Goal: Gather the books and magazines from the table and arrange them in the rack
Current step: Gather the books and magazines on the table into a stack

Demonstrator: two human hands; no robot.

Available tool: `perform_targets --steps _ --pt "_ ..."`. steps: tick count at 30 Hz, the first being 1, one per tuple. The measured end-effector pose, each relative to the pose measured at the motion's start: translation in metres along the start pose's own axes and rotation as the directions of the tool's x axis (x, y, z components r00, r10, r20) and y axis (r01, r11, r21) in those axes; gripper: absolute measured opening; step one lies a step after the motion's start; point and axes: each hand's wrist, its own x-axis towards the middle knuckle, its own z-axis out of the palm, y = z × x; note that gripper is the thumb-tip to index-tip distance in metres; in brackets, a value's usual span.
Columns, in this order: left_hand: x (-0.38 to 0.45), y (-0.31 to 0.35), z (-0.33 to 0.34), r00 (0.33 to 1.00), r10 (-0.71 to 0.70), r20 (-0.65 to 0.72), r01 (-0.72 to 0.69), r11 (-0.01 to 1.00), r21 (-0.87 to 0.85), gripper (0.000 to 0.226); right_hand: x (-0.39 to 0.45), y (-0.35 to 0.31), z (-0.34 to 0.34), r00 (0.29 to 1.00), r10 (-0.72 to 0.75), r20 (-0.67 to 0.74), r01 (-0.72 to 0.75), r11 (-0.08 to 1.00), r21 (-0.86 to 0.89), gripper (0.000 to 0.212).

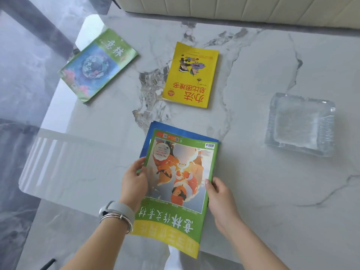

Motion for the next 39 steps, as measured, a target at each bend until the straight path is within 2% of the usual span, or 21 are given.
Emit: perform_targets --steps 3,5,9,11,12,15,19,23,26,32,36,39 --pt "0.025 -0.003 -0.012 0.999 -0.01 0.031 0.01 1.0 0.025 0.036 0.008 -0.004 0.025 0.996 0.03 -0.084 -0.025 0.998 0.055 0.011" --pt "0.037 -0.008 -0.013 0.999 0.005 0.042 -0.008 0.997 0.07 0.041 0.015 -0.006 0.034 0.989 0.048 -0.142 -0.039 0.997 0.063 0.015" --pt "0.048 -0.014 -0.008 0.997 0.064 0.042 -0.069 0.99 0.119 0.045 0.019 -0.006 0.036 0.985 0.026 -0.171 -0.031 0.999 -0.031 0.008" --pt "0.051 -0.018 -0.006 0.996 0.069 0.053 -0.076 0.986 0.148 0.044 0.019 -0.003 0.036 0.973 -0.006 -0.231 -0.017 0.995 -0.099 0.016" --pt "0.052 -0.021 -0.005 0.997 0.058 0.058 -0.066 0.986 0.156 0.046 0.017 -0.002 0.036 0.961 -0.014 -0.278 -0.024 0.991 -0.13 0.026" --pt "0.059 -0.031 -0.005 0.996 -0.014 0.09 -0.001 0.987 0.16 0.062 0.014 0.001 0.037 0.926 0.011 -0.377 -0.049 0.995 -0.089 0.042" --pt "0.057 -0.036 0.0 0.991 -0.013 0.13 -0.015 0.977 0.212 0.059 0.016 0.006 0.032 0.925 0.093 -0.37 -0.077 0.995 0.058 0.034" --pt "0.035 -0.036 0.02 0.986 -0.004 0.165 -0.044 0.958 0.284 0.053 0.015 0.016 0.006 0.907 0.121 -0.403 -0.098 0.992 0.079 0.035" --pt "0.01 -0.041 0.047 0.972 0.014 0.234 -0.091 0.942 0.322 0.053 0.008 0.024 -0.024 0.878 0.091 -0.47 -0.086 0.996 0.033 0.029" --pt "-0.039 -0.036 0.097 0.952 -0.053 0.3 -0.06 0.932 0.357 0.067 0.005 0.033 -0.08 0.861 0.094 -0.5 -0.125 0.992 -0.027 0.048" --pt "-0.049 -0.033 0.105 0.944 -0.068 0.321 -0.051 0.936 0.348 0.066 0.006 0.03 -0.095 0.873 0.068 -0.483 -0.124 0.989 -0.084 0.051" --pt "-0.045 -0.022 0.1 0.952 -0.05 0.302 -0.059 0.939 0.34 0.063 0.005 0.019 -0.09 0.846 0.045 -0.532 -0.129 0.984 -0.122 0.045"
